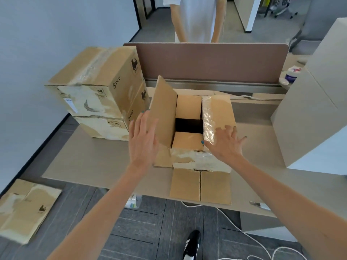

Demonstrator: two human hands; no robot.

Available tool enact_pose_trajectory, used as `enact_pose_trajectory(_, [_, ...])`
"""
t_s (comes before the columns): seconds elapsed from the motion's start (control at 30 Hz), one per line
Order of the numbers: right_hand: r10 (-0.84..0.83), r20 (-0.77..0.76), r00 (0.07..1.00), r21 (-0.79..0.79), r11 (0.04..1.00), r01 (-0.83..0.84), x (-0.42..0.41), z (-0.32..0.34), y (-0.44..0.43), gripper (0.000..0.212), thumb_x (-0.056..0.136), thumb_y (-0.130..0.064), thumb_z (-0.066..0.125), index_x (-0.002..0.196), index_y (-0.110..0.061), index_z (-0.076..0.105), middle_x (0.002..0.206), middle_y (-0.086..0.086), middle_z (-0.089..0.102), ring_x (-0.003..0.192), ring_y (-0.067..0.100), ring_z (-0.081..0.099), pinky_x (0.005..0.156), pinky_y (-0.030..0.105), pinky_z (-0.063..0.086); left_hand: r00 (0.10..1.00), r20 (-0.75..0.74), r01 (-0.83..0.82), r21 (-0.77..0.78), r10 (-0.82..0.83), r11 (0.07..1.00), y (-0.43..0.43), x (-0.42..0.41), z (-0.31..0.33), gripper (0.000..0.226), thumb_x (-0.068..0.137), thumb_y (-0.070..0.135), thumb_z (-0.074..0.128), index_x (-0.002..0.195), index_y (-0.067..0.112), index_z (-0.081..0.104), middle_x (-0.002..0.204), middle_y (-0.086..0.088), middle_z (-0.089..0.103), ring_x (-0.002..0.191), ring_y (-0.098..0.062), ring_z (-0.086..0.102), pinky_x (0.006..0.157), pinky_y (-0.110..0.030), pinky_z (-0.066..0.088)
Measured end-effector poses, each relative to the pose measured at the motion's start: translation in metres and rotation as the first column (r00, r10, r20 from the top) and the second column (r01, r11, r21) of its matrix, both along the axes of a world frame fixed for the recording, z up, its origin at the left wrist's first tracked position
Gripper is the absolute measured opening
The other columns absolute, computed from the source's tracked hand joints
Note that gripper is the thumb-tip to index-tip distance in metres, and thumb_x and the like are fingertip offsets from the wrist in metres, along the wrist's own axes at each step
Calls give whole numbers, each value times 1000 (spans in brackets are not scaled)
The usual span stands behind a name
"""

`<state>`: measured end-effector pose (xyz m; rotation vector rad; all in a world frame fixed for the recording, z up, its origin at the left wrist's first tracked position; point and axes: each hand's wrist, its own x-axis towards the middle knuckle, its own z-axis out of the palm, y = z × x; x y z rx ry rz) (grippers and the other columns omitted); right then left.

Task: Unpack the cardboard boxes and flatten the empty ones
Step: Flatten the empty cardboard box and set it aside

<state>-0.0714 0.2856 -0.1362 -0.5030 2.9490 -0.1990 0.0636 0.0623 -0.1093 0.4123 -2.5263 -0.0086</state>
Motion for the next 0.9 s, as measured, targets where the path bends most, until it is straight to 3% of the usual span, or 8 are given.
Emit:
enact_pose_trajectory(0.07, [-67,90,994,-9,998,68,-4,5,-11,86,79,-74,51,141,-19,30,153,13,15,143,40,6,106,72,12,997,61,-35,-59,38,998,-12,2,-6,32,86,9,61,117,15,64,148,-5,43,141,-24,34,121,-47,16])
enact_pose_trajectory(0.13, [-112,135,985,-21,993,116,-5,7,-20,97,74,-70,60,146,-18,20,154,12,11,143,39,4,106,73,14,993,116,-24,-57,31,998,-19,1,-14,24,87,19,63,110,17,66,145,-3,48,139,-22,37,123,-45,11])
enact_pose_trajectory(0.27, [-149,140,979,-34,987,155,-7,6,-29,99,73,-55,67,147,-19,12,152,10,13,142,40,6,103,73,19,982,187,4,122,-27,993,-15,-8,-32,36,88,37,65,119,19,62,137,-3,54,135,-25,41,120,-45,19])
enact_pose_trajectory(0.43, [-143,120,983,-88,984,154,-6,3,-29,91,73,-57,59,143,-16,18,148,7,18,140,40,9,100,71,24,933,356,-95,372,-47,923,4,-27,-52,56,94,61,45,141,29,40,153,-3,35,142,-27,30,117,-45,24])
enact_pose_trajectory(0.6, [-75,67,995,-132,988,83,-7,3,-11,77,71,-52,56,132,-17,27,137,4,26,131,37,20,96,65,29,925,358,-146,644,-128,751,18,-40,-64,62,96,52,49,147,28,24,149,-5,32,132,-29,39,101,-49,44])
enact_pose_trajectory(0.73, [-59,70,996,-133,989,68,-12,7,-7,72,72,-51,56,130,-16,31,134,4,30,126,34,26,95,65,33,946,303,-139,702,-117,698,22,-43,-68,57,97,46,49,146,28,26,144,-5,37,124,-30,47,95,-50,47])
enact_pose_trajectory(0.9, [-43,206,978,-340,934,113,-25,24,0,80,67,-58,50,131,-12,34,131,7,39,119,31,37,95,52,41,960,238,-78,742,-151,666,18,-37,-74,51,99,38,46,145,32,26,145,0,36,121,-23,47,87,-39,45])
